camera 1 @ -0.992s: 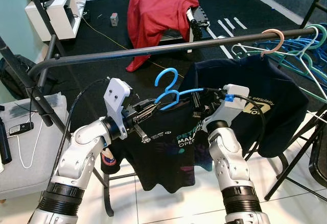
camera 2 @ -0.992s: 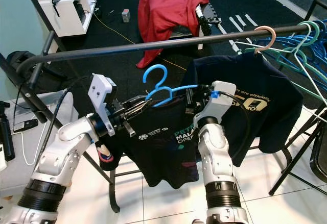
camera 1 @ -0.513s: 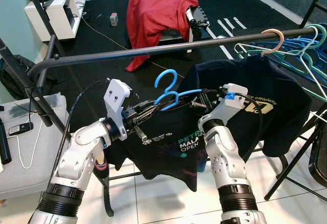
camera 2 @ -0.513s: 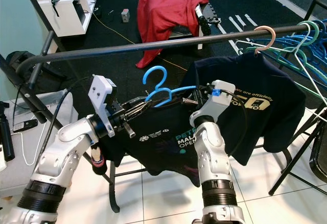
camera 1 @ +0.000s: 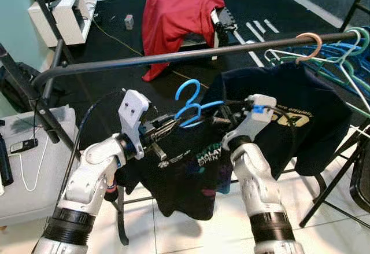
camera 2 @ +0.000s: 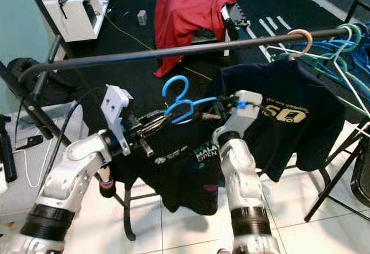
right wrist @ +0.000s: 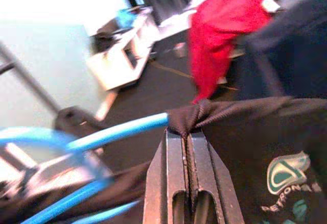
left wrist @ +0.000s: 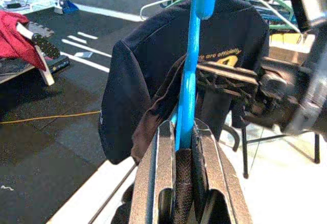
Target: Hang hanger
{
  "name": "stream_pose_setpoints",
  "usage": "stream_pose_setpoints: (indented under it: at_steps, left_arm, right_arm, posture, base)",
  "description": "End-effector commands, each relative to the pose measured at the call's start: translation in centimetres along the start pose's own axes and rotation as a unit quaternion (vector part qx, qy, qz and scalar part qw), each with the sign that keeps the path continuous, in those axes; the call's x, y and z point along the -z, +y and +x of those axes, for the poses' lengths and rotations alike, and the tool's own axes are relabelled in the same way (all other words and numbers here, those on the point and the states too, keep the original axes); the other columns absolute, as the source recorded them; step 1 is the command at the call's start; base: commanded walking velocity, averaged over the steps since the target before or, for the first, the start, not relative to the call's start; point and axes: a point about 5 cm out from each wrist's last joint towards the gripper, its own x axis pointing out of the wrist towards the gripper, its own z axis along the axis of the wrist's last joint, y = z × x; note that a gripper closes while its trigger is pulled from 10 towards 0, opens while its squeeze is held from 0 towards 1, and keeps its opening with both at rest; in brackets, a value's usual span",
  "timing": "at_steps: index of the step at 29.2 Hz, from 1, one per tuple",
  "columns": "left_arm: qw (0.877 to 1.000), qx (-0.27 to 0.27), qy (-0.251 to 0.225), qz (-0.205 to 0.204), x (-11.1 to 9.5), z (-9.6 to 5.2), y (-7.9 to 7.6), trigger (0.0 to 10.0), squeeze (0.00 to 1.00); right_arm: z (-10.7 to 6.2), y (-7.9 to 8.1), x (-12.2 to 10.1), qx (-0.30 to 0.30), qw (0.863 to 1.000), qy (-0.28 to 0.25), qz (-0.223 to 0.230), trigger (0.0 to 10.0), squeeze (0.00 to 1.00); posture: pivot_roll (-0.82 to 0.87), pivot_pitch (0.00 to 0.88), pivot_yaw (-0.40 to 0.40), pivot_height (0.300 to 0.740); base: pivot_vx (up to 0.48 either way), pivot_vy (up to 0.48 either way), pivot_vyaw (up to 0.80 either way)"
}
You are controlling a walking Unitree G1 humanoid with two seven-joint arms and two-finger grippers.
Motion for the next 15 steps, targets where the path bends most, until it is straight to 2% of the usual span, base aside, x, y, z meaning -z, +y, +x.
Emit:
stream_pose_setpoints:
  at_steps: [1, 3, 6, 8, 15]
  left_arm:
    - [1.000, 0.000, 0.007, 0.014, 0.0, 0.4, 0.2, 0.0, 0.00]
    - [0.999, -0.021, 0.016, 0.025, 0.1, 0.9, 0.8, 0.0, 0.00]
    - [0.999, -0.029, 0.018, 0.028, 0.1, 1.0, 1.0, 0.0, 0.00]
    - [0.998, -0.053, 0.022, 0.032, 0.1, 1.2, 1.7, 0.0, 0.00]
    - [0.997, -0.067, 0.024, 0.037, -0.1, 1.3, 2.3, 0.0, 0.00]
  right_arm:
    - [-0.5, 2.4, -0.4, -0.087, 0.995, -0.021, -0.033, 0.0, 0.00]
    - [-1.9, 4.3, 0.0, -0.170, 0.983, -0.028, -0.057, 0.0, 0.00]
    - [-2.2, 4.5, 0.1, -0.177, 0.982, -0.027, -0.057, 0.0, 0.00]
    - [-2.9, 4.6, 0.5, -0.192, 0.979, -0.020, -0.066, 0.0, 0.00]
    - [-3.4, 4.4, 0.8, -0.193, 0.978, -0.013, -0.079, 0.0, 0.00]
  posture:
    - [-0.09, 0.140, 0.040, 0.740]
    - [-0.09, 0.144, 0.042, 0.740]
    - [-0.09, 0.144, 0.042, 0.740]
    - [-0.10, 0.146, 0.044, 0.740]
    - [-0.10, 0.148, 0.046, 0.740]
  base:
    - [0.000, 0.000, 0.00]
    - [0.000, 0.000, 0.00]
    - [0.000, 0.000, 0.00]
    - [0.000, 0.000, 0.00]
    - [0.000, 0.000, 0.00]
